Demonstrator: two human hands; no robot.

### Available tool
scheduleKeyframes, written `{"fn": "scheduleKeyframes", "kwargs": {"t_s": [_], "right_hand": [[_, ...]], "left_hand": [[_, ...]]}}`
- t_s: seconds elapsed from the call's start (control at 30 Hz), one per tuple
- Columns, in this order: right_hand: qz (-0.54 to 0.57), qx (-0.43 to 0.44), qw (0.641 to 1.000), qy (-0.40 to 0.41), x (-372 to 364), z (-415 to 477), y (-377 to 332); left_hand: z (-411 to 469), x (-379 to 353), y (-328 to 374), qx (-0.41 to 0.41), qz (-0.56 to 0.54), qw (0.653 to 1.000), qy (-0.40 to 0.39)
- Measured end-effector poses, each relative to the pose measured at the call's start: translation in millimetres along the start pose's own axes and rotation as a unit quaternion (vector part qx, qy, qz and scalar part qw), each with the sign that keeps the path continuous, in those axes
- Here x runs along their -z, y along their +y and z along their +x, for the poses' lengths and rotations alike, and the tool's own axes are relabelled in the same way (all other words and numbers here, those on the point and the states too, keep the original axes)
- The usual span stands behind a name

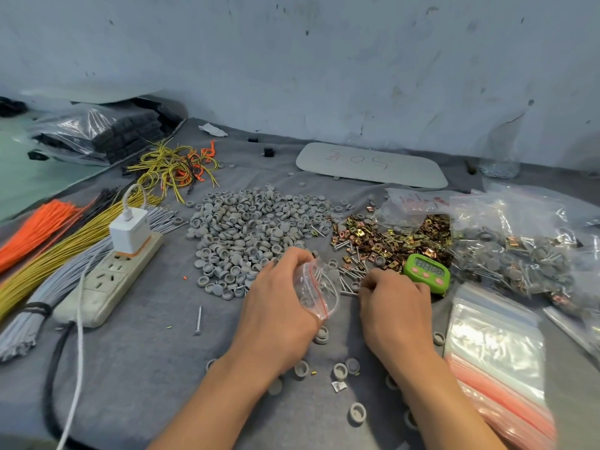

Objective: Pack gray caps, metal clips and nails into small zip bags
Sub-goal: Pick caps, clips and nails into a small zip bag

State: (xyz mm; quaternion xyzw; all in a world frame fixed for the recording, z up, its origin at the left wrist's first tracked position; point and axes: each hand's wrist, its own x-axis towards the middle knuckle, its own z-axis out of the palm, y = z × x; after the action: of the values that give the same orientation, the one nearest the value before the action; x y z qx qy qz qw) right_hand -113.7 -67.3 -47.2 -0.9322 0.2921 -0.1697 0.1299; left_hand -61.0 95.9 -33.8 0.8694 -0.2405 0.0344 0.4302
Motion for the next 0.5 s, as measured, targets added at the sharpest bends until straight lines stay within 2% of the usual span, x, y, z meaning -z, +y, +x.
{"fn": "scheduleKeyframes", "kwargs": {"t_s": [0.1,0.3,0.43,0.5], "right_hand": [[-0.012,0.034,0.999,-0.018,0.8,-3.0,-1.8],[-0.023,0.024,0.999,-0.039,10.2,-4.2,-5.1],[0.137,0.032,0.99,0.011,35.0,-8.2,-2.1],[0.196,0.06,0.979,0.009,52.8,-12.4,1.7]], "left_hand": [[0.5,-0.6,1.2,0.001,-0.002,1.0,-0.005],[-1.6,-2.0,2.9,0.0,0.001,1.0,-0.011],[-2.4,-1.0,1.6,-0.001,-0.005,1.0,-0.009],[-1.1,-1.6,2.4,-0.002,-0.003,1.0,-0.006]]}}
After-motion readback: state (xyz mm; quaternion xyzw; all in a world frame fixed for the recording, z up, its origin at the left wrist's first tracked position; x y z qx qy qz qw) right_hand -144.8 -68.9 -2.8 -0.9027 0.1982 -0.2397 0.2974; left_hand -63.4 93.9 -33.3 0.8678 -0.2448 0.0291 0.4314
